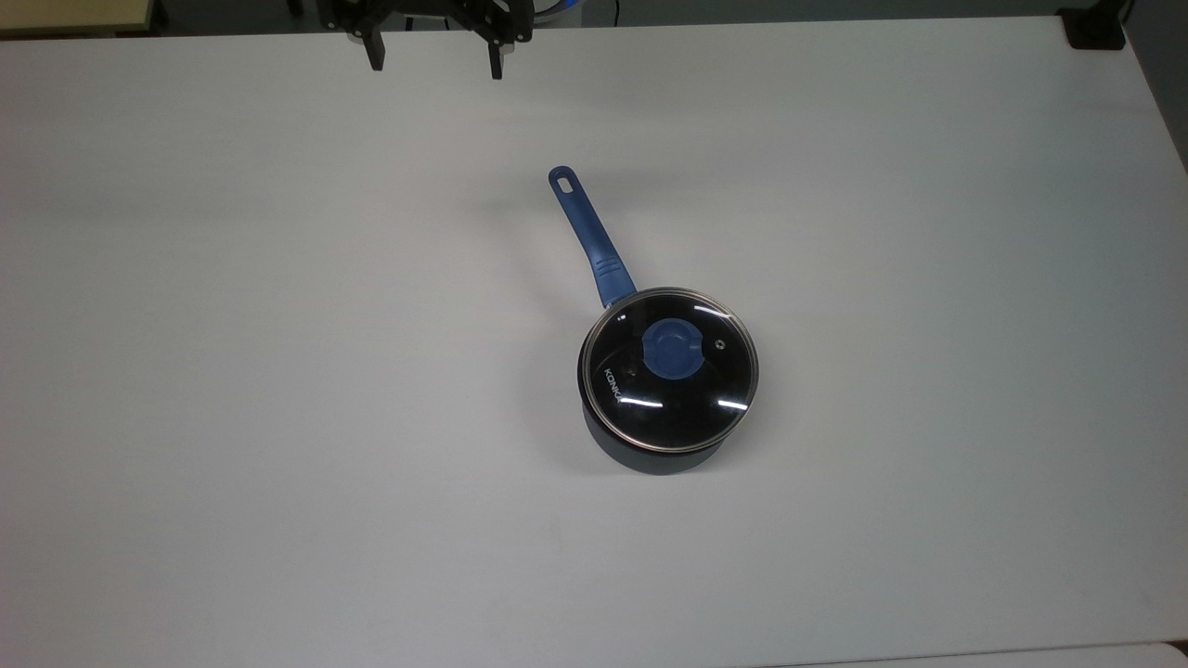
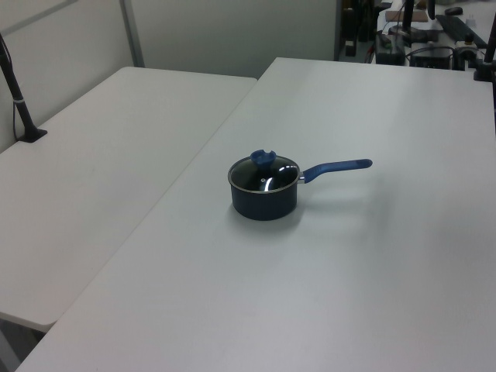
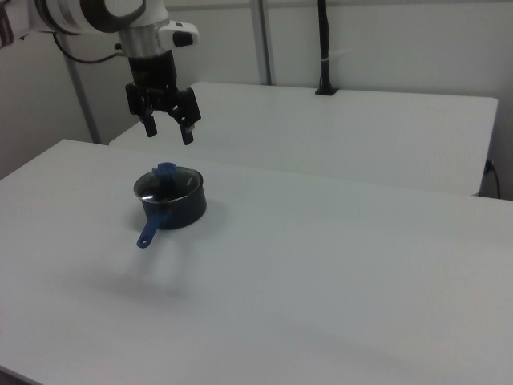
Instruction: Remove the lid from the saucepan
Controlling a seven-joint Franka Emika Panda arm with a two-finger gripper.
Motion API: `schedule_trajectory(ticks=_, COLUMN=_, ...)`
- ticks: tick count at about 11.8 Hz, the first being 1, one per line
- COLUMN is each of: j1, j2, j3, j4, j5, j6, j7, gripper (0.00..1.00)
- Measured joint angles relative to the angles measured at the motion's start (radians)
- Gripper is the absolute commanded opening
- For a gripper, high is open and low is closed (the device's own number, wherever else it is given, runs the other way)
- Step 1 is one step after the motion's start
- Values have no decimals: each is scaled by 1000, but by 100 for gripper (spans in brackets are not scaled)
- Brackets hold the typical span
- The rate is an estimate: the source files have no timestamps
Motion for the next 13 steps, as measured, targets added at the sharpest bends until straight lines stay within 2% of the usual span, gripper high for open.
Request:
schedule_trajectory(ticks=10, j1=1, j2=4, j3=-1, j4=-7, j5=1, j6=9, j7=-11, gripper=100)
schedule_trajectory(ticks=13, j1=38, j2=33, j3=9, j4=-10, j5=26, j6=108, j7=-11, gripper=100)
